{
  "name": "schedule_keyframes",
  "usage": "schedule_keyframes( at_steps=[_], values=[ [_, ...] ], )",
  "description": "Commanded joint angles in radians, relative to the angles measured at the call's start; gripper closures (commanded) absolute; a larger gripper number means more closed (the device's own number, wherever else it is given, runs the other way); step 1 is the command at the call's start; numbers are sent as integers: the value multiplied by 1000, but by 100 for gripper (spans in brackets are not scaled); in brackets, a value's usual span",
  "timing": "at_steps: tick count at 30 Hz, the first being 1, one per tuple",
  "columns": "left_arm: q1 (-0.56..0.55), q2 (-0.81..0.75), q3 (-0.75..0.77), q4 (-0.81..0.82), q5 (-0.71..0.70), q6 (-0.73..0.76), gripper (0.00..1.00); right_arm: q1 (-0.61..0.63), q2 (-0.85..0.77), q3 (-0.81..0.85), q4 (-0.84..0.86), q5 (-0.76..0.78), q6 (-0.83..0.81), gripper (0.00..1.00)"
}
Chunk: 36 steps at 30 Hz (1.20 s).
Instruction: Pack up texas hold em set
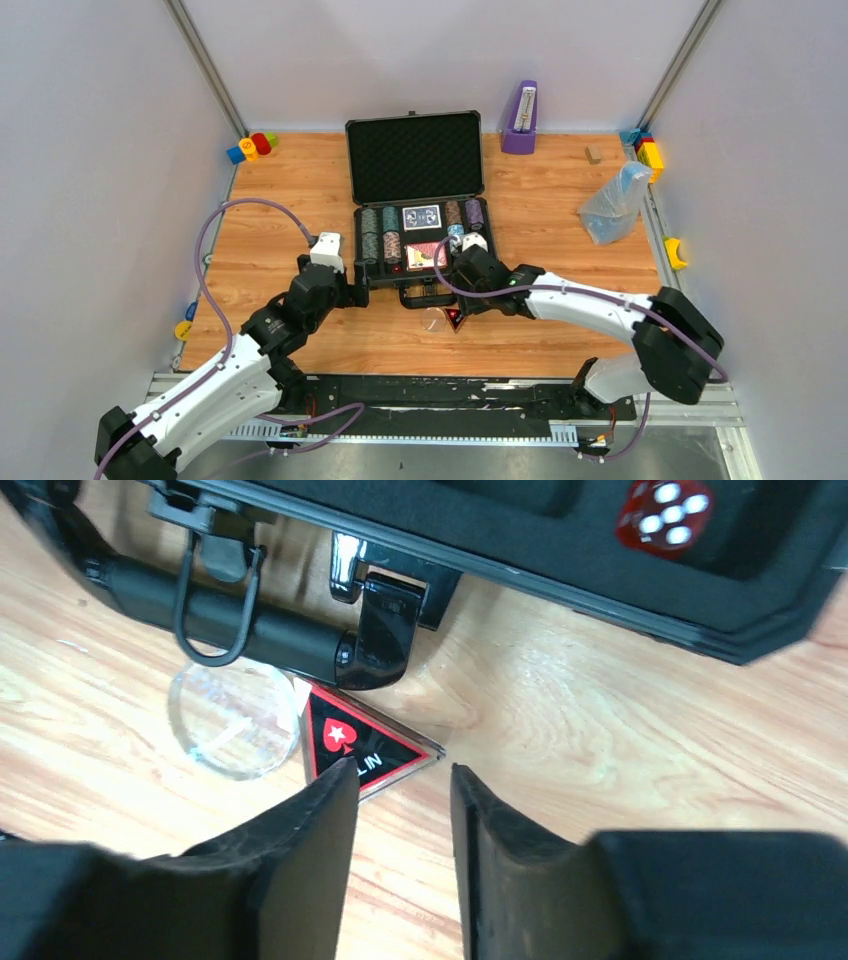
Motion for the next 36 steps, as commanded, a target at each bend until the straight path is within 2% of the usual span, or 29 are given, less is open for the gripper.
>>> schedule_keyframes(
  at_steps=[1,6,7,8,10,12,21,36],
  values=[
    [3,-15,-9,45,-17,-1,3,0,-155,-17,-37,64,34,62],
    [3,-17,-10,45,-15,-1,3,-5,-248,-18,-54,86,30,61],
    [3,-18,-10,45,-15,-1,3,-6,-250,-18,-53,77,28,56],
    [3,-17,-10,46,-14,0,3,-8,-246,-16,-54,63,26,47],
    [3,-15,-11,49,-4,2,3,-11,-216,-12,-55,41,30,19],
    [3,-14,-10,51,2,6,3,-11,-181,-13,-55,28,33,13],
    [3,-24,-12,45,3,3,3,-11,-31,3,-49,-22,15,16],
    [3,-16,-11,43,2,0,3,-5,59,27,-3,-117,-21,16]
  ],
)
